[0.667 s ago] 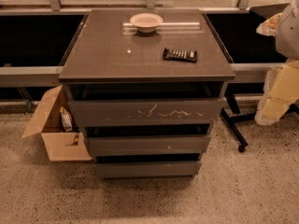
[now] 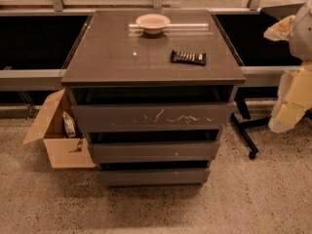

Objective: Open middle drawer

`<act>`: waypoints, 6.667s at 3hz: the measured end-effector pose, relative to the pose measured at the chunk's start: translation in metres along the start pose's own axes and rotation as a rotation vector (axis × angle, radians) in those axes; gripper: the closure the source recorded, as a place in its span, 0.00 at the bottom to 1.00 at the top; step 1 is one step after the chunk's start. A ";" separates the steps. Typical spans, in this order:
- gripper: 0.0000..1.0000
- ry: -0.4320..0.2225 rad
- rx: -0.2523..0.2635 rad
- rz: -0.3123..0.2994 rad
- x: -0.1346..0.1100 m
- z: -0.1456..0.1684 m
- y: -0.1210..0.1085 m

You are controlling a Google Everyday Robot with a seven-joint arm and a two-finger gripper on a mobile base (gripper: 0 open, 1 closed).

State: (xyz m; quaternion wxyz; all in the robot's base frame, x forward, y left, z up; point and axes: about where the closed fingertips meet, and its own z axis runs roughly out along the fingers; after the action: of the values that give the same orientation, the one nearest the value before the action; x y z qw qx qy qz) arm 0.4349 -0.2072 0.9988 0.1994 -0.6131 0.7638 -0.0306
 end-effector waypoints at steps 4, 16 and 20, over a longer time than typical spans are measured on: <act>0.00 -0.203 0.145 -0.045 0.060 -0.155 0.046; 0.00 -0.352 -0.387 -0.032 0.061 0.308 0.050; 0.00 -0.160 -0.466 -0.072 0.066 0.465 0.049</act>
Offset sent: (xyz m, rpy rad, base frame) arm -0.6085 -0.4332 0.4572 0.2413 0.1566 0.2354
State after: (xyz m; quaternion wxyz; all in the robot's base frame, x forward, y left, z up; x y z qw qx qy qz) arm 0.5379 -0.1656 0.5400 0.1113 -0.6697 0.7097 0.1883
